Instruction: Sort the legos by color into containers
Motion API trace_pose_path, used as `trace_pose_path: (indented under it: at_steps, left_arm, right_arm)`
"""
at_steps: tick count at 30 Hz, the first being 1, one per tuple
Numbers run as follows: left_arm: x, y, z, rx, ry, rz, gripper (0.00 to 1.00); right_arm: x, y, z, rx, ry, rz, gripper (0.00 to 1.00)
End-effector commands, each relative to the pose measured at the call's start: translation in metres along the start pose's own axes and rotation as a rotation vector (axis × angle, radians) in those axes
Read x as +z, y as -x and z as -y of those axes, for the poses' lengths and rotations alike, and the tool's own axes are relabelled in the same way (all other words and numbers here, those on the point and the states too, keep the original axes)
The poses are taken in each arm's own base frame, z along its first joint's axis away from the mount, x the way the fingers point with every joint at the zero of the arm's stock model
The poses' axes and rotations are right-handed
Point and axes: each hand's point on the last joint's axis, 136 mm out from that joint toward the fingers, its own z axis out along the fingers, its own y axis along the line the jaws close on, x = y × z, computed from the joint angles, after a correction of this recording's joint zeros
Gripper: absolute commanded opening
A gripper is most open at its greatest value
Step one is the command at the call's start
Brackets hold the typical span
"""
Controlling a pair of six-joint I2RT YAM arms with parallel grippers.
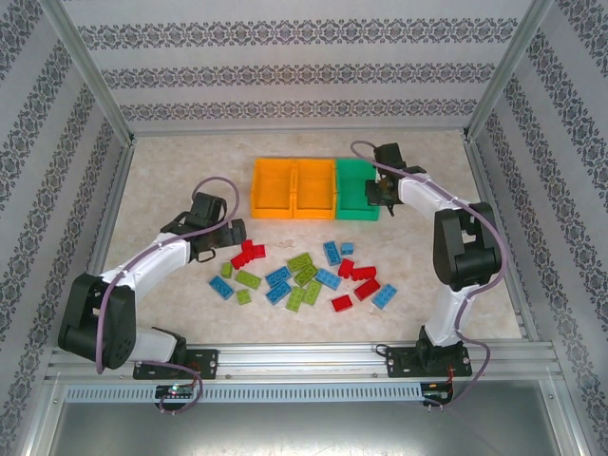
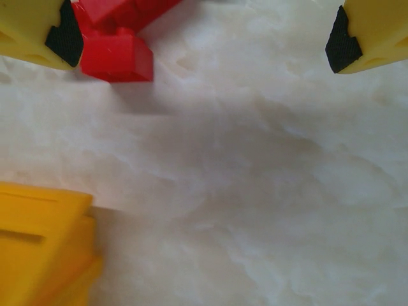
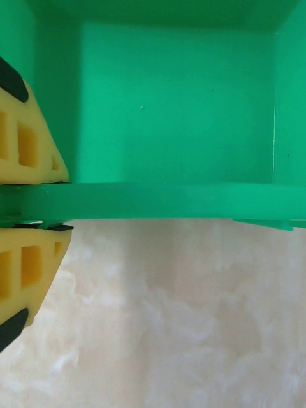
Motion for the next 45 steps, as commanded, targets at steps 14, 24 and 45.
trace_pose_path:
  at_steps: [14, 24, 45]
  left_arm:
    - [0.015, -0.027, 0.038, 0.068, 0.006, -0.114, 0.93]
    - [0.035, -0.031, 0.039, 0.052, 0.045, -0.166, 0.72]
    - [0.042, -0.026, 0.04, 0.072, 0.064, -0.162, 0.38]
  right_arm:
    - [-0.04, 0.007, 0.004, 0.109, 0.043, 0.127, 0.63]
    - [-0.056, -0.023, 0.023, 0.186, 0.052, 0.135, 0.73]
    - [-0.056, -0.057, 0.035, 0.215, 0.017, 0.089, 0.73]
